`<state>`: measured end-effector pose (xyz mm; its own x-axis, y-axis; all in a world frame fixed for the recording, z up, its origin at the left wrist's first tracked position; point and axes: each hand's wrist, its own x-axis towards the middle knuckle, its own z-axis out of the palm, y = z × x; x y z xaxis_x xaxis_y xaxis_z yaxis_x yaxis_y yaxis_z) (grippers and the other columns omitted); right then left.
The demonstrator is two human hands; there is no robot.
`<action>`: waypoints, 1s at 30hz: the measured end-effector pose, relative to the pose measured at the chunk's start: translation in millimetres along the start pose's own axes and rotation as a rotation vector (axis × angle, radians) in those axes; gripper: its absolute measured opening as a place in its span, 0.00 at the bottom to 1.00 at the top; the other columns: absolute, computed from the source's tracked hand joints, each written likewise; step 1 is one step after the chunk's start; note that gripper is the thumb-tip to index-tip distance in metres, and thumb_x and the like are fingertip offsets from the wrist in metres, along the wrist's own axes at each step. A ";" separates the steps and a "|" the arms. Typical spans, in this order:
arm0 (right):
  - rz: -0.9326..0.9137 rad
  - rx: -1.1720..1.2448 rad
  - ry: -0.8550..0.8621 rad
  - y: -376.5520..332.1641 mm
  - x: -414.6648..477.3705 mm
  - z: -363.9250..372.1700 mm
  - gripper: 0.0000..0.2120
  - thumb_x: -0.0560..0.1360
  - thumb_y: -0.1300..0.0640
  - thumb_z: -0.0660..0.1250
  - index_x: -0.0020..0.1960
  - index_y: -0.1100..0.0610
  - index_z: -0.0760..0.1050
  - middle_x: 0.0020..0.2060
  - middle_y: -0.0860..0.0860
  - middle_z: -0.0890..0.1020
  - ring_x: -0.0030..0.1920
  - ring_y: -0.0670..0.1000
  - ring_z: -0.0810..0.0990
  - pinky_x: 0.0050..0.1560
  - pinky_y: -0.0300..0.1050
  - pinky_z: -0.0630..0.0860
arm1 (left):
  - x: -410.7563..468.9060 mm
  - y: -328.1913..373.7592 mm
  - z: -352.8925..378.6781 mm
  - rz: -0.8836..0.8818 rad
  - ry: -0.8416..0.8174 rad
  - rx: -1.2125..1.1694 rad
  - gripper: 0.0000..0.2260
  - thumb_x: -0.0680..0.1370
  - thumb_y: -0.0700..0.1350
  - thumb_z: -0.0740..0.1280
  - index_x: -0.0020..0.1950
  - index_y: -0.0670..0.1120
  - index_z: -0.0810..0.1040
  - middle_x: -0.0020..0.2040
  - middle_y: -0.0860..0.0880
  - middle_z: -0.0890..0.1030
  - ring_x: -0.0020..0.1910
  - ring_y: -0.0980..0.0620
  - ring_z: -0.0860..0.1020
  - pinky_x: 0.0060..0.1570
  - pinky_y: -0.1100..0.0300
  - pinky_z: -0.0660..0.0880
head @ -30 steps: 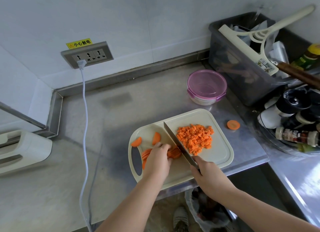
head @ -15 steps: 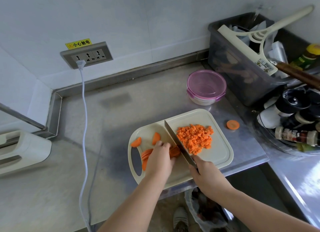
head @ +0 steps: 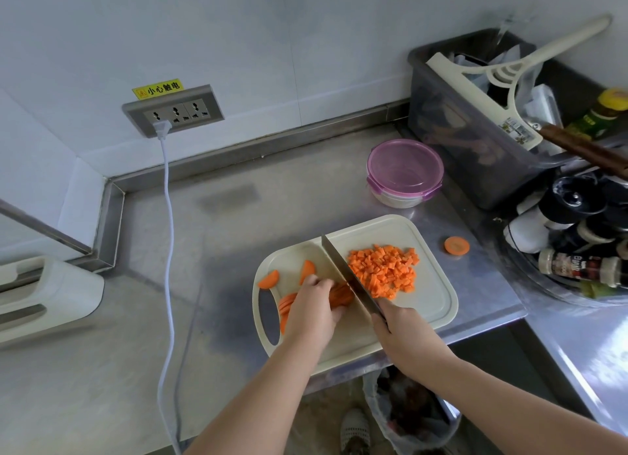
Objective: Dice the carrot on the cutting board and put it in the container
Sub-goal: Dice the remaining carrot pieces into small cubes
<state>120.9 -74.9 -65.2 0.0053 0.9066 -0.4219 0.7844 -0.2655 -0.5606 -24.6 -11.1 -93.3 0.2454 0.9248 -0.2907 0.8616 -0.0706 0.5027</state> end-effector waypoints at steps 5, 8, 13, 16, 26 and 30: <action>0.005 0.000 0.025 1.0 -2.2 -1.3 0.07 0.83 0.54 0.52 0.48 0.52 0.66 0.35 0.48 0.74 0.35 0.47 0.73 0.34 0.38 0.68 | -5.1 -6.6 -4.6 -0.088 0.103 -0.153 0.20 0.77 0.45 0.68 0.69 0.47 0.72 0.65 0.49 0.74 0.59 0.51 0.77 0.60 0.59 0.72; 0.003 0.005 0.006 1.0 -3.4 0.4 0.07 0.83 0.54 0.52 0.48 0.52 0.66 0.38 0.49 0.76 0.37 0.48 0.75 0.39 0.42 0.72 | -9.0 -7.7 -4.2 -0.131 0.127 -0.236 0.19 0.78 0.40 0.66 0.69 0.48 0.71 0.63 0.49 0.76 0.59 0.53 0.77 0.59 0.62 0.72; 0.006 0.006 0.001 0.7 -4.8 1.9 0.06 0.82 0.55 0.53 0.48 0.52 0.66 0.37 0.50 0.75 0.37 0.50 0.75 0.39 0.43 0.71 | -10.3 -3.3 -2.7 -0.135 0.150 -0.267 0.18 0.79 0.38 0.63 0.69 0.48 0.71 0.62 0.49 0.78 0.60 0.54 0.76 0.59 0.64 0.71; 0.008 -0.007 -0.002 0.3 -4.7 0.6 0.07 0.82 0.54 0.53 0.48 0.53 0.66 0.36 0.49 0.74 0.36 0.48 0.74 0.37 0.41 0.70 | -11.4 -3.6 -3.4 -0.126 0.144 -0.245 0.18 0.79 0.38 0.63 0.69 0.47 0.72 0.63 0.49 0.78 0.60 0.54 0.76 0.60 0.63 0.71; 0.012 -0.010 -0.024 -1.3 -6.2 -2.2 0.06 0.83 0.54 0.53 0.49 0.51 0.66 0.39 0.49 0.75 0.36 0.46 0.73 0.36 0.36 0.67 | -6.4 4.5 -5.4 -0.010 0.003 0.122 0.19 0.76 0.49 0.67 0.67 0.48 0.71 0.67 0.51 0.67 0.56 0.51 0.77 0.52 0.60 0.71; 0.007 -0.003 0.018 -1.2 -7.4 -2.9 0.06 0.83 0.54 0.53 0.52 0.53 0.68 0.39 0.51 0.77 0.37 0.48 0.74 0.38 0.41 0.71 | -4.3 2.6 -1.4 -0.009 0.014 0.096 0.16 0.77 0.51 0.67 0.63 0.48 0.73 0.64 0.51 0.69 0.55 0.50 0.78 0.52 0.58 0.74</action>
<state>121.8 -80.3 -59.4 0.0218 0.9104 -0.4131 0.7860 -0.2710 -0.5557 -24.1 -14.8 -89.7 0.2320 0.9306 -0.2830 0.9026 -0.0975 0.4193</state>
